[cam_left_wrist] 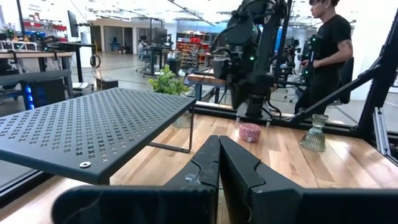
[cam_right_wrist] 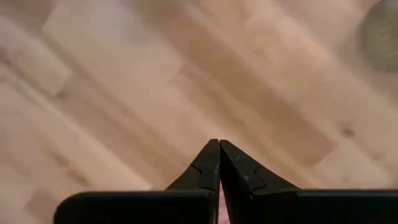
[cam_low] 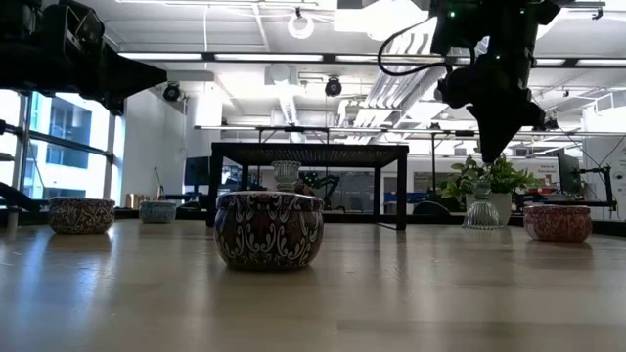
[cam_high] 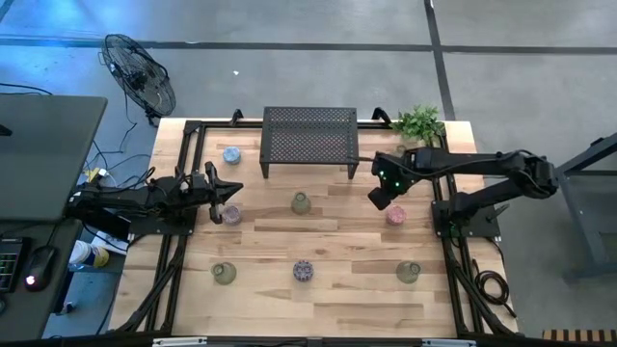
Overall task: Pick & Place candle stick holders
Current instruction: Put the pink scented candle on the shelf
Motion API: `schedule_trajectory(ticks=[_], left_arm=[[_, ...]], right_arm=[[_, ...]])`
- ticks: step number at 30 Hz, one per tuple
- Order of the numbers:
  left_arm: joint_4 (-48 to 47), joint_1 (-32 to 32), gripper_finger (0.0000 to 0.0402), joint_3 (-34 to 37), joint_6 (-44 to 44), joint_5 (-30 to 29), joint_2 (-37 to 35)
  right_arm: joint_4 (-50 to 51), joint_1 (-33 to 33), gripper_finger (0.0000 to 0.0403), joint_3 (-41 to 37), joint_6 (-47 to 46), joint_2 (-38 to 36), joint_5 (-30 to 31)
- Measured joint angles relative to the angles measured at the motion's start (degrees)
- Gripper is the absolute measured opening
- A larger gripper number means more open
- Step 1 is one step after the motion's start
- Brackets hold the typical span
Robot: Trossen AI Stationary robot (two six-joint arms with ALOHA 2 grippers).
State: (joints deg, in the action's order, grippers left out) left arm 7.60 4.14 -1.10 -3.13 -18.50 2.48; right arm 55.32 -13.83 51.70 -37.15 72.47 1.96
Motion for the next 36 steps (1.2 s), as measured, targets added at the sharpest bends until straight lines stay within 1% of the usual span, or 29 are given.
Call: schedule_trajectory(ticks=[2,4,8,11,16,18,19,21,24,27,31,34,36], left_arm=[[0.0,0.0,0.0002,0.0,0.0,0.0,0.0],[0.0,0.0,0.0002,0.0,0.0,0.0,0.0],[0.0,0.0,0.0002,0.0,0.1,0.0,0.0],[0.0,0.0,0.0002,0.0,0.1,0.0,0.0],[0.0,0.0,0.0002,0.0,0.1,0.0,0.0],[0.0,0.0,0.0002,0.0,0.1,0.0,0.0],[0.0,0.0,0.0002,0.0,0.1,0.0,0.0],[0.0,0.0,0.0002,0.0,0.1,0.0,0.0],[0.0,0.0,0.0002,0.0,0.0,0.0,0.0],[0.0,0.0,0.0002,0.0,-0.1,0.0,0.0],[0.0,0.0,0.0002,0.0,-0.1,0.0,0.0],[0.0,0.0,0.0002,0.0,-0.1,0.0,0.0],[0.0,0.0,0.0002,0.0,-0.1,0.0,0.0]], right_arm=[[-0.1,-0.8,0.0000,0.0,3.3,-0.2,1.6],[-1.1,-1.2,0.0000,0.0,7.5,-0.5,1.2],[-6.6,-0.8,0.0000,0.0,17.8,-1.4,-4.8],[-12.2,-0.5,0.0000,0.0,22.7,-1.7,-8.1],[-23.4,-1.0,0.0000,0.0,24.9,-1.6,-14.0],[-25.7,-1.1,0.0000,0.0,24.5,-1.6,-15.8],[-25.5,-1.3,0.0000,0.0,22.9,-1.6,-16.4],[-21.9,-2.1,0.0000,0.0,18.2,-1.6,-17.0],[-11.8,-2.9,0.0000,0.0,11.0,-1.5,-16.5],[-2.6,-3.0,0.0000,0.0,6.8,-1.5,-15.9],[3.2,-3.1,0.0000,0.0,6.5,-1.5,-14.8],[5.0,-3.0,0.0000,0.0,10.4,-1.5,-10.4],[5.7,-3.2,0.0000,0.0,11.5,-1.5,-9.1]])
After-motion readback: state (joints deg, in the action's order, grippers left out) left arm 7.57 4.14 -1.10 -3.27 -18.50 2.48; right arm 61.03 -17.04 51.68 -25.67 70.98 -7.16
